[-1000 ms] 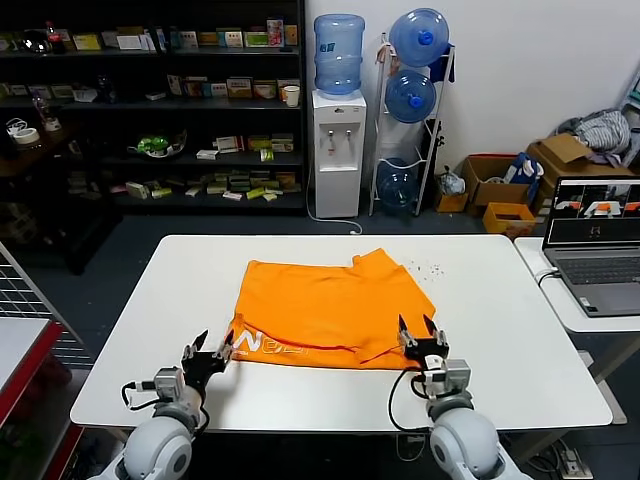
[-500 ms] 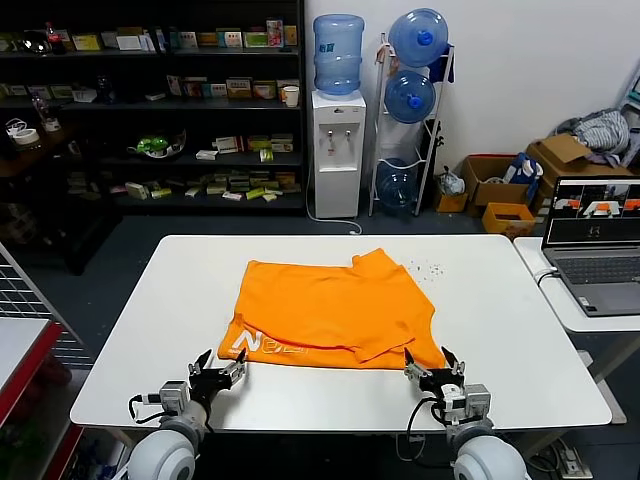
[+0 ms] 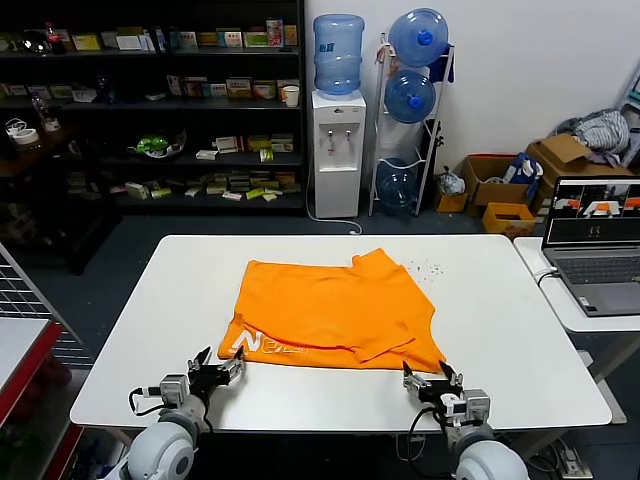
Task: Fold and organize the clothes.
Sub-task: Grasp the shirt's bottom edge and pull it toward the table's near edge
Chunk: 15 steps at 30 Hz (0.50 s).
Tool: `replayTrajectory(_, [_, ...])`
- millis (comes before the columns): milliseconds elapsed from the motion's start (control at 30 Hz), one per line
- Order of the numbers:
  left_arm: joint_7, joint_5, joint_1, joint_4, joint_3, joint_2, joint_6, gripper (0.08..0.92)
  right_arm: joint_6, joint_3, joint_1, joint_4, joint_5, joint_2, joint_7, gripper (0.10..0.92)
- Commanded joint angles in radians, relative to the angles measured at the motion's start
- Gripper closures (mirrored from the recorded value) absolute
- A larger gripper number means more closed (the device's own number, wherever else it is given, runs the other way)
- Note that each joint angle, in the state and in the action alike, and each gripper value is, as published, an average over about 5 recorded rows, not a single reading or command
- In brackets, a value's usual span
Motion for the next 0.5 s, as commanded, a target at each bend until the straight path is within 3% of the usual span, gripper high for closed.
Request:
replayTrajectory(33, [0.001,-0.006,-0.008,0.006,0.009,0.010,0.009,0.292,-0.014,0.005,-0.006,0.002,0.014,-0.004,0.004,0.363])
replayTrajectory(500, [-0.010,-0.003,-0.002,-0.007,0.017,0.002,0.006,0.708,-0.008,0.006,-0.009,0.003,0.015,-0.005,0.015,0.770])
